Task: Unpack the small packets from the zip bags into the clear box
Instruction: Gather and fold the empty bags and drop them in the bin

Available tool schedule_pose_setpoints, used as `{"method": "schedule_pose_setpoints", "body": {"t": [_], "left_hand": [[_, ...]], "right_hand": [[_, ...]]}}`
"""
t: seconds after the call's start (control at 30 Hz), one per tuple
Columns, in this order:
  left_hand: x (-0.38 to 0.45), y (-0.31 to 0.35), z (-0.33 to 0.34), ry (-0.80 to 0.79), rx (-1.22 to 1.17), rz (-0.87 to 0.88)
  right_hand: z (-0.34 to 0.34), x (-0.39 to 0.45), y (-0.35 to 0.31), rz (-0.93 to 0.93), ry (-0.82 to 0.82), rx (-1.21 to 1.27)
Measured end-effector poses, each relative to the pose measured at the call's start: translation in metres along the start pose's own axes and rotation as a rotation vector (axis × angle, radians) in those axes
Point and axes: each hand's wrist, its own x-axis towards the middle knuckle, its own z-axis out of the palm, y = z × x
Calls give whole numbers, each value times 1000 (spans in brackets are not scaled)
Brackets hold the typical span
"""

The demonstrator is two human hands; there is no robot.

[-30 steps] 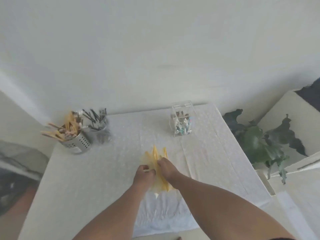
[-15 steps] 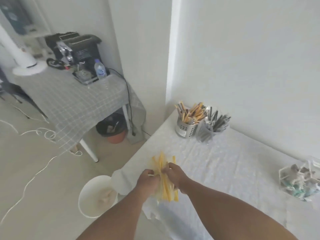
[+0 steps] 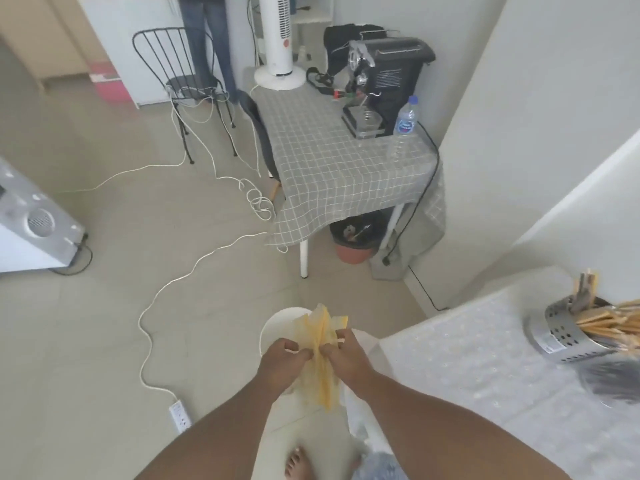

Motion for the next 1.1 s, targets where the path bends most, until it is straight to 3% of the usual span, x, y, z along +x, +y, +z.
{"method": "schedule_pose_setpoints", "body": {"t": [0.4, 0.67, 1.1], "left_hand": [[48, -23, 4, 246, 277, -278], [131, -34, 17, 100, 180, -250], [215, -33, -38, 59, -23, -245]], "right_hand": [[39, 100, -4, 127, -311, -145], [42, 177, 3, 224, -290, -192], [82, 250, -27, 296, -341, -197]]}}
